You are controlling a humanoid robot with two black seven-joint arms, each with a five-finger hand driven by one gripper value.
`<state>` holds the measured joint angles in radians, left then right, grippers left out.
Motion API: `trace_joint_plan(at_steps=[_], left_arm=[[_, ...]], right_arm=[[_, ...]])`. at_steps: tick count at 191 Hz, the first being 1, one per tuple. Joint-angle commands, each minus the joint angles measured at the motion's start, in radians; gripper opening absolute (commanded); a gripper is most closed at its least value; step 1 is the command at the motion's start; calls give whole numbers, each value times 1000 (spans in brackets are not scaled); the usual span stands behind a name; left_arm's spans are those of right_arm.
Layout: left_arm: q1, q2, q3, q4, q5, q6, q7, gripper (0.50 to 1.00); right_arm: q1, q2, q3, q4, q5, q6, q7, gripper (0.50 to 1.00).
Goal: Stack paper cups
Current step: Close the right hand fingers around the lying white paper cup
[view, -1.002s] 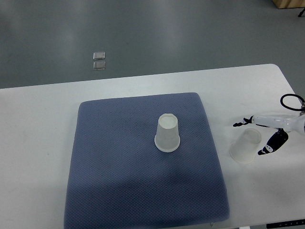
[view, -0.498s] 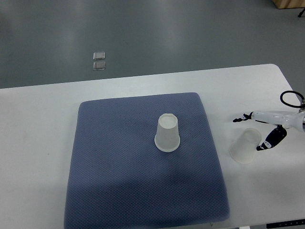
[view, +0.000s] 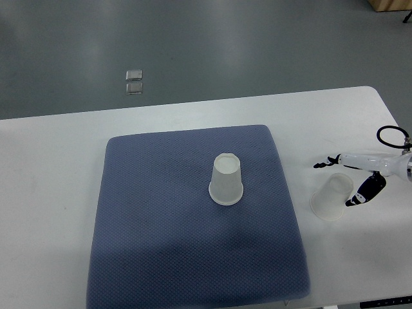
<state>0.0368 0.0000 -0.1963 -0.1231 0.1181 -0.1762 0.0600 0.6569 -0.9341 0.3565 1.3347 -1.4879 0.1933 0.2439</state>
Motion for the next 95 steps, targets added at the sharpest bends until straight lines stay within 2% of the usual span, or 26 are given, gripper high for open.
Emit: trace_joint_plan(at_steps=[1,42,69,76,95], left_arm=[[0,0,0,0,0,0,0,1000],[0,0,0,0,0,0,0,1000],[0,0,0,0,0,0,0,1000],[0,0,0,0,0,0,0,1000],[0,0,0,0,0,0,0,1000]], right_arm=[[1,0,1,1,0,0,0,913],[1,1,1,1,2,5,0,897],[1,11,-1,1,5,11,0,860],[1,14,-1,1,5,12,-2,823],[0,20,-2,1,3,12,-2,799]])
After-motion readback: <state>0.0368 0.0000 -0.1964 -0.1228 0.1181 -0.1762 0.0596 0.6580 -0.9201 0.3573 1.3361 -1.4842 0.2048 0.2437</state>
